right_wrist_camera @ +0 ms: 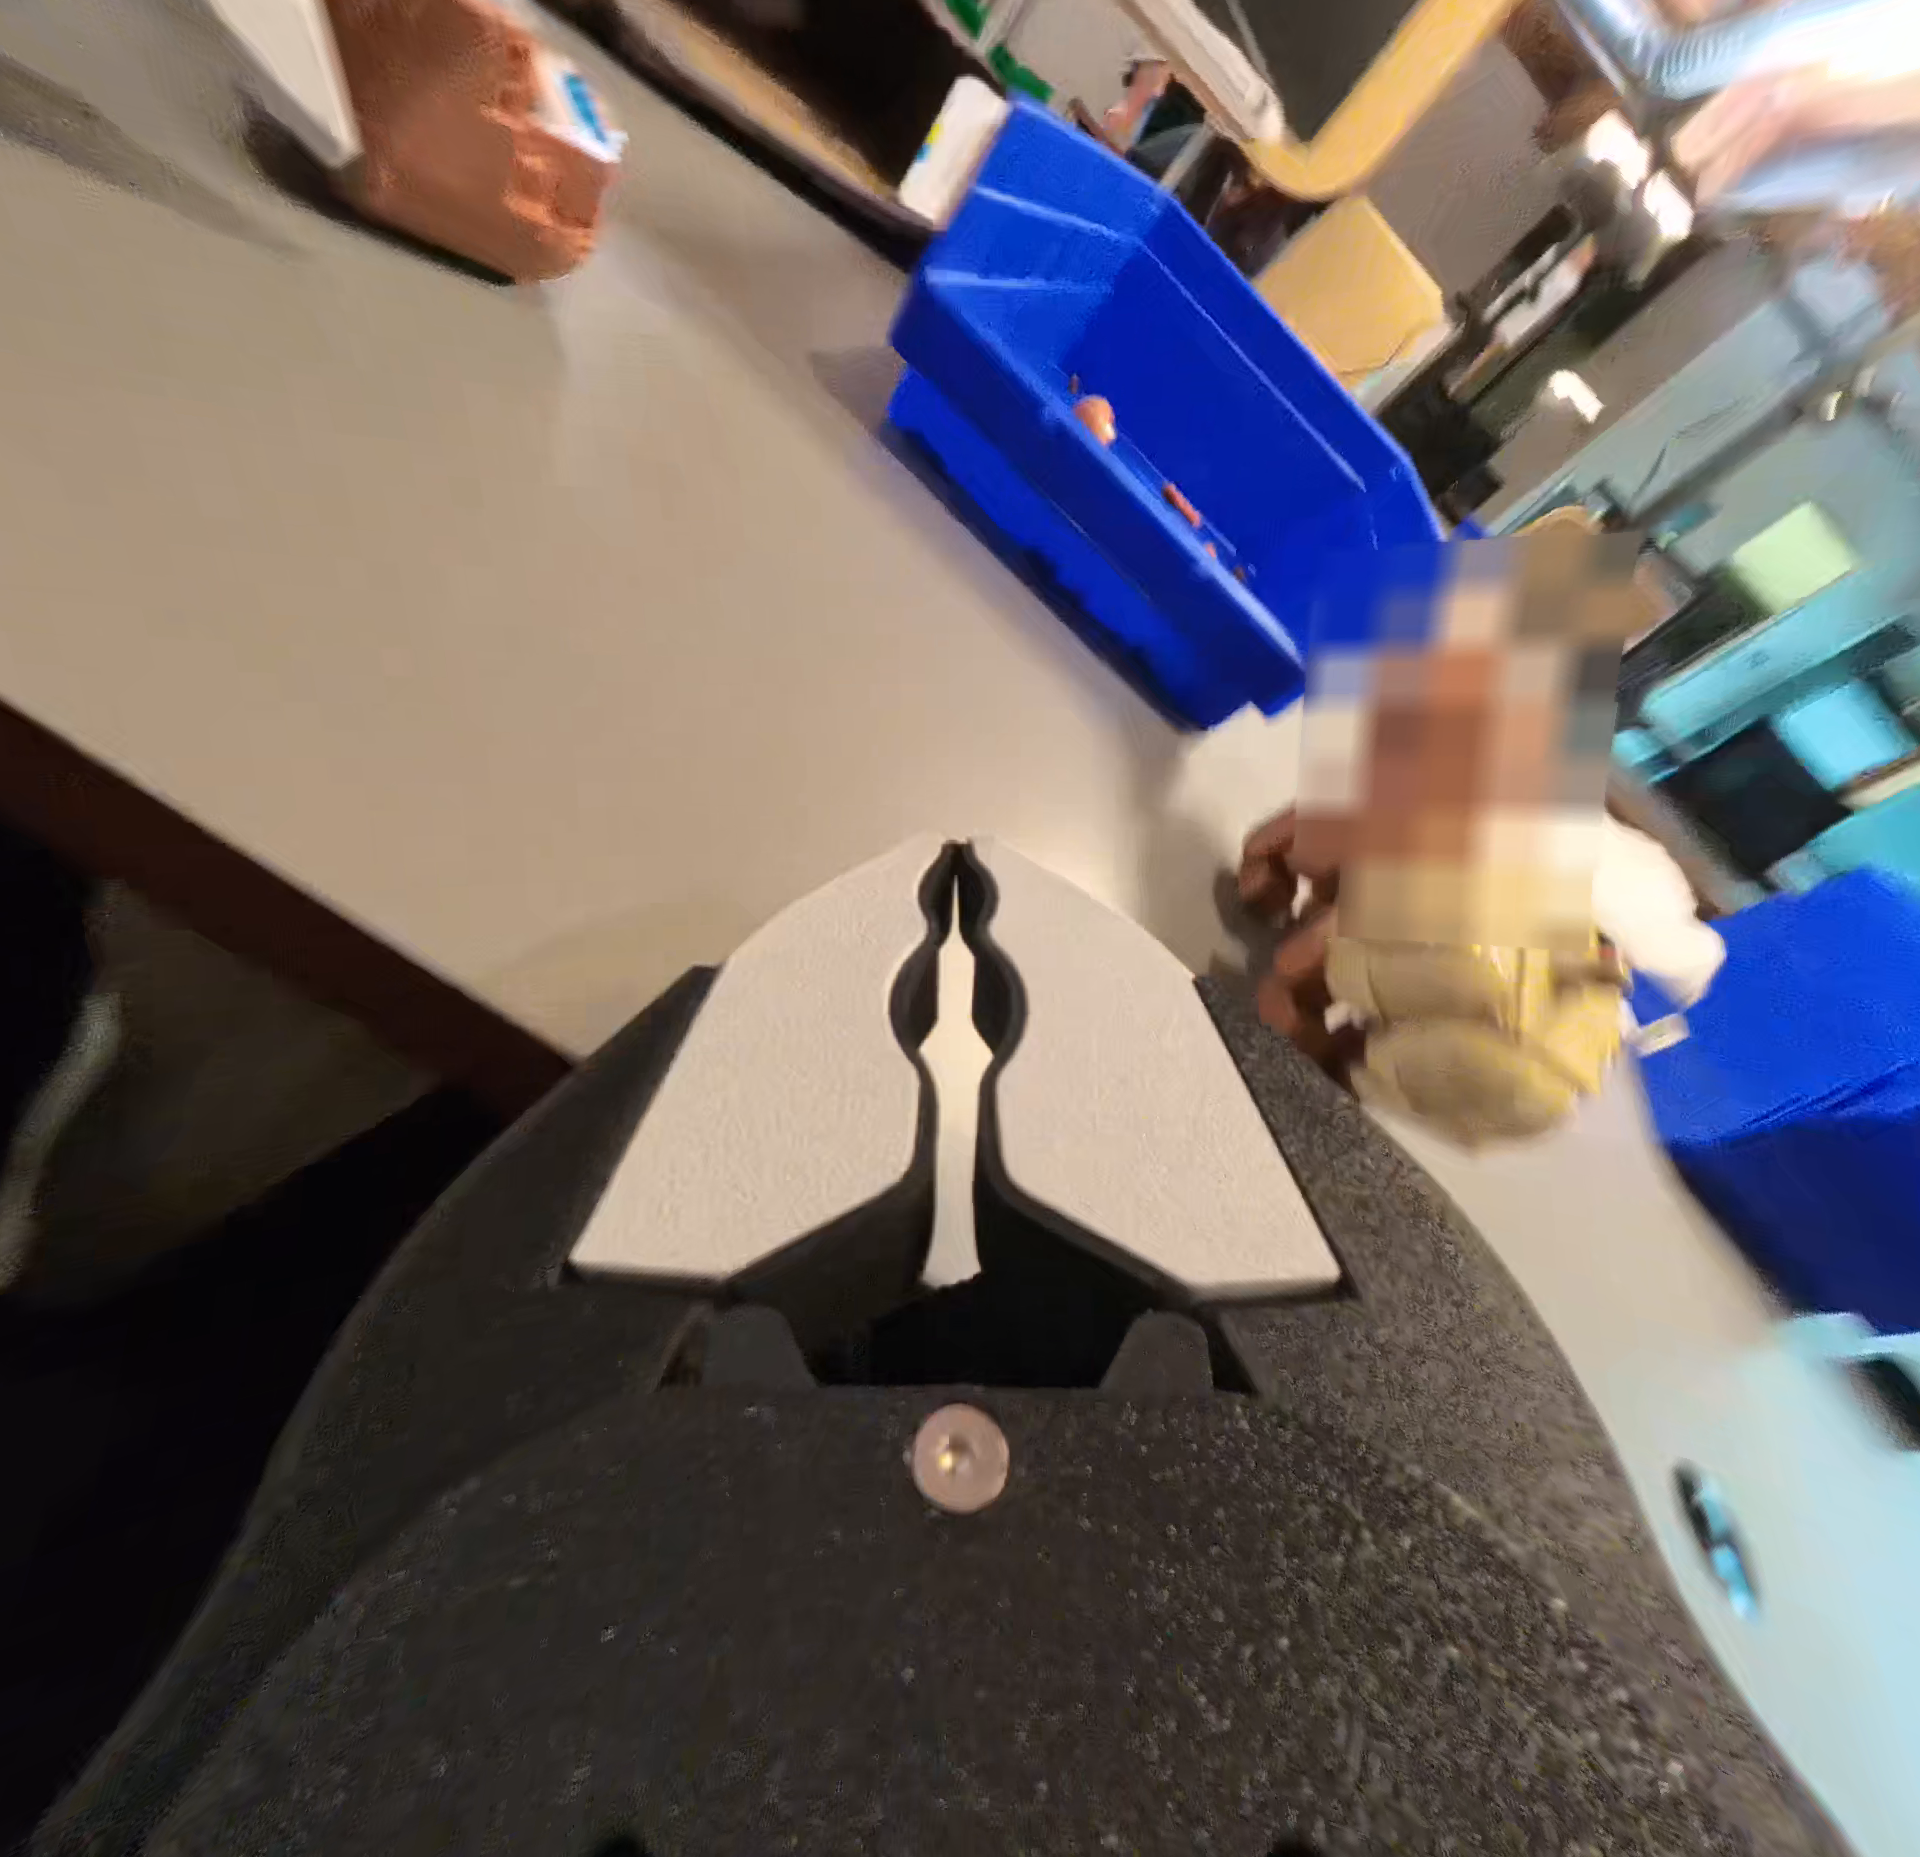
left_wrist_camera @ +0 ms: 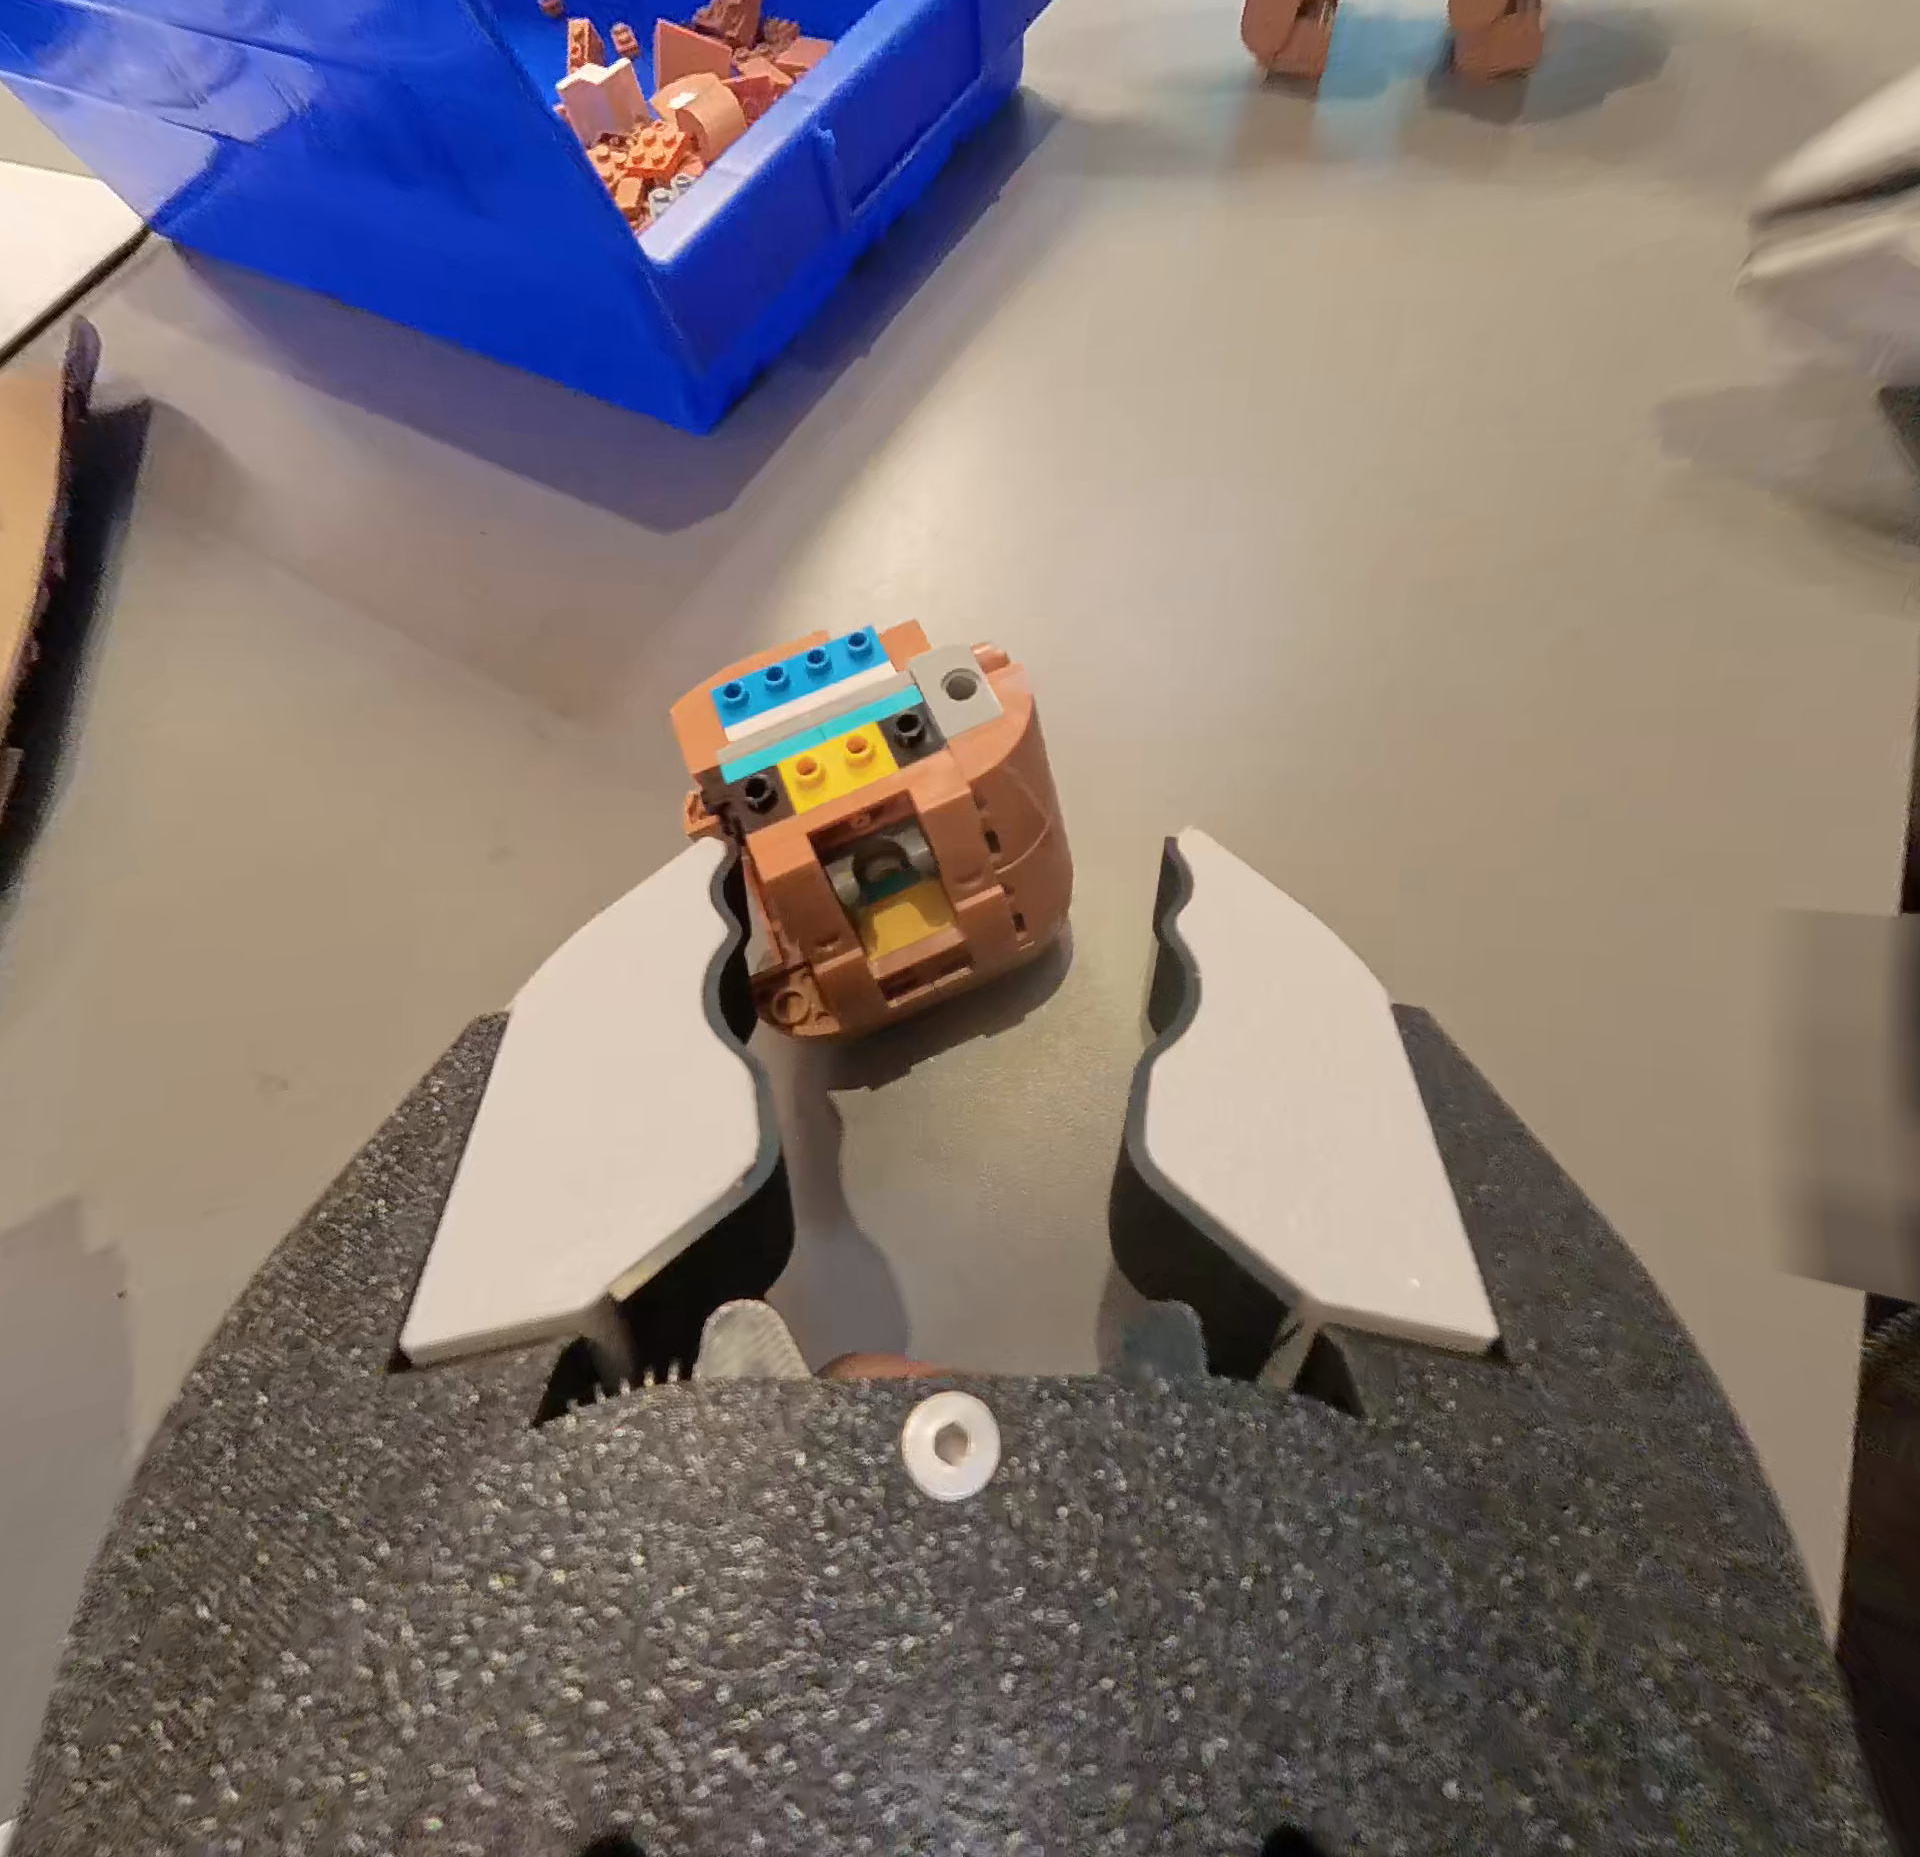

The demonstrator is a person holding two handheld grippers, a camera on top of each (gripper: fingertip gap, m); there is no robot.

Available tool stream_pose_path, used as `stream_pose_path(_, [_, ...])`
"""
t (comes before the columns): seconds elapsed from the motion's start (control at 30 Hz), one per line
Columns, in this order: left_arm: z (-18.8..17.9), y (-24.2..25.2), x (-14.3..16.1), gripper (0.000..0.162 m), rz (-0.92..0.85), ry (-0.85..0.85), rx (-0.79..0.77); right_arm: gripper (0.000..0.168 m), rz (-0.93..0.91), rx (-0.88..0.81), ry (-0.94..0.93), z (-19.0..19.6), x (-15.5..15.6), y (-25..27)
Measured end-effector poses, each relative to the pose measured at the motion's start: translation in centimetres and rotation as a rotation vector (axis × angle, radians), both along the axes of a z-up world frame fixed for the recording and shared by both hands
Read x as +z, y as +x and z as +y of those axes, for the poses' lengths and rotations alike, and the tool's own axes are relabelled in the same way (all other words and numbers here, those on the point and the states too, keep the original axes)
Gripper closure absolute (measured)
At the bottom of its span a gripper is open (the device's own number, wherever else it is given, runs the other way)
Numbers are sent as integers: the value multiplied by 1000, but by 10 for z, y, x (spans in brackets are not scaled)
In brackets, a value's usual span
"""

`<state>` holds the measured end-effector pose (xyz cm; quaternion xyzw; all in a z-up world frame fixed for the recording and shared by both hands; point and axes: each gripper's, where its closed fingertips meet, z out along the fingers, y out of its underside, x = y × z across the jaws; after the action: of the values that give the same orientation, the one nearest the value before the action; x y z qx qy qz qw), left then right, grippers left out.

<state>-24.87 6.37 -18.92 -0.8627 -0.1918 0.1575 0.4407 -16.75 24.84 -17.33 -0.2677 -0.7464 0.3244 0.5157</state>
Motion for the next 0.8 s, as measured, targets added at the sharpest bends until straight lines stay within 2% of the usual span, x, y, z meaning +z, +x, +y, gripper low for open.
stream_pose_path(0.1, [-1, -1, 2, 87, -34, 34, 2, 162, -209, 120, -95, 44, -27, 37])
stream_pose_path(0.17, [-1, -1, 3, 87, -38, 47, 0, 168, -207, 131, -97, 87, -36, 56])
stream_pose_path(0.2, [-1, -1, 4, 87, -40, 49, -2, 168, -246, 123, -89, 110, -51, 67])
stream_pose_path(0.3, [0, 0, 4, 87, -26, 46, -7, 168, -510, 15, 16, 194, -146, 110])
stream_pose_path(0.33, [0, 1, 3, 87, -21, 39, -11, 168, -601, -32, 24, 224, -184, 127])
stream_pose_path(0.37, [0, 1, 3, 87, -12, 31, -13, 168, -767, -60, 45, 253, -234, 152])
stream_pose_path(0.4, [1, 1, 2, 87, -1, 23, -12, 168, -988, -75, 155, 287, -287, 186])
stream_pose_path(0.43, [1, 1, 2, 87, 8, 13, -11, 168, -1099, -111, 345, 326, -324, 207])
stream_pose_path(0.47, [1, 1, 1, 86, 14, 0, -9, 168, -1077, -147, 513, 361, -344, 209])
stream_pose_path(0.5, [1, 1, 0, 86, 21, -10, -8, 168, -1053, -238, 574, 392, -355, 210])
stream_pose_path(0.53, [1, 1, -1, 85, 28, -15, -8, 168, -1142, -459, 502, 420, -370, 227])
stream_pose_path(0.57, [1, 1, -1, 86, 29, -16, -7, 168, -1367, -721, 293, 426, -391, 264])
stream_pose_path(0.6, [1, 1, -1, 86, 26, -17, -8, 168, -1644, -826, 26, 397, -408, 302])
stream_pose_path(0.63, [1, 2, -2, 86, 18, -18, -12, 165, -1831, -731, -100, 364, -411, 330])
stream_pose_path(0.67, [1, 2, -2, 86, 9, -16, -14, 168, -1845, -589, 3, 355, -408, 351])
stream_pose_path(0.7, [1, 1, -1, 86, 8, -11, -12, 168, -1728, -534, 178, 364, -404, 361])
stream_pose_path(0.73, [1, 2, -1, 86, 12, -8, -12, 168, -1668, -508, 251, 367, -398, 374])
stream_pose_path(0.8, [1, 2, 0, 86, 24, -6, -13, 168, -1778, -513, 187, 360, -388, 421])
